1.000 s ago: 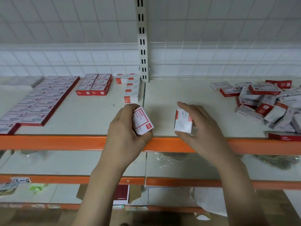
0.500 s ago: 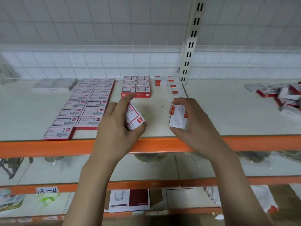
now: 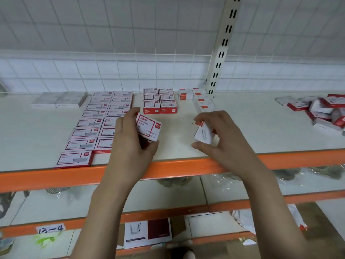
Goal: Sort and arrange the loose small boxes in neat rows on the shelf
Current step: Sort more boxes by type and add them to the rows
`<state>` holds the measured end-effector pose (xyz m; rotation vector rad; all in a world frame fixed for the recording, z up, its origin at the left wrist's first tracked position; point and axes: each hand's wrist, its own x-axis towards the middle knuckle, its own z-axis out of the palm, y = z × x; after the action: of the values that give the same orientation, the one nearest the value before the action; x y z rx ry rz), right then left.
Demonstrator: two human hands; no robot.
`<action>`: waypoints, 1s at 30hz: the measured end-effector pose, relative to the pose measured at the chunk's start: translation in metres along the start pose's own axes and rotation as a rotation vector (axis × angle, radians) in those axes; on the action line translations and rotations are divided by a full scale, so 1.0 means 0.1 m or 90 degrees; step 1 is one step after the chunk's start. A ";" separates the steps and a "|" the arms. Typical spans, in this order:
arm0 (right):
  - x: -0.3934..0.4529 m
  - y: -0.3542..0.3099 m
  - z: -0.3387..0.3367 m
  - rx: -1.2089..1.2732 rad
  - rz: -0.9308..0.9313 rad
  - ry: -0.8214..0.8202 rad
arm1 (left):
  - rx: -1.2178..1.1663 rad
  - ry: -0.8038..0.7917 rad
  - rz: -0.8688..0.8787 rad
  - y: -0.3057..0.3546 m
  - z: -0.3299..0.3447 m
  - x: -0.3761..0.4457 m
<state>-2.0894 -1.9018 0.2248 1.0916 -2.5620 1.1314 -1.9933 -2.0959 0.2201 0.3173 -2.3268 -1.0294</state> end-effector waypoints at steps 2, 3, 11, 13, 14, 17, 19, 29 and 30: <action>0.01 0.02 -0.02 0.023 0.016 0.003 | -0.014 0.003 0.006 -0.01 0.02 0.04; 0.01 0.03 -0.03 0.037 0.021 0.000 | -0.025 0.000 0.004 0.00 0.04 0.06; 0.15 0.22 -0.10 0.016 0.036 0.022 | -0.029 0.006 -0.018 0.14 0.20 0.26; 0.19 0.27 -0.15 0.014 0.020 0.006 | -0.029 0.007 -0.006 0.15 0.25 0.33; 0.21 0.30 -0.17 0.013 0.010 -0.001 | -0.026 0.006 0.007 0.14 0.29 0.36; 0.28 0.39 -0.24 0.051 0.032 -0.027 | 0.005 0.009 0.050 0.13 0.40 0.46; 0.32 0.45 -0.28 0.106 0.087 -0.028 | 0.025 0.019 0.063 0.13 0.47 0.52; 0.41 0.79 -0.47 0.033 0.012 -0.039 | 0.003 0.015 0.066 0.20 0.79 0.65; 0.41 0.81 -0.47 0.049 0.024 -0.043 | -0.003 0.012 0.067 0.20 0.81 0.66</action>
<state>-2.1810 -1.8553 0.2263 1.1220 -2.6211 1.2310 -2.0941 -2.0613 0.2177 0.1994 -2.2985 -0.9760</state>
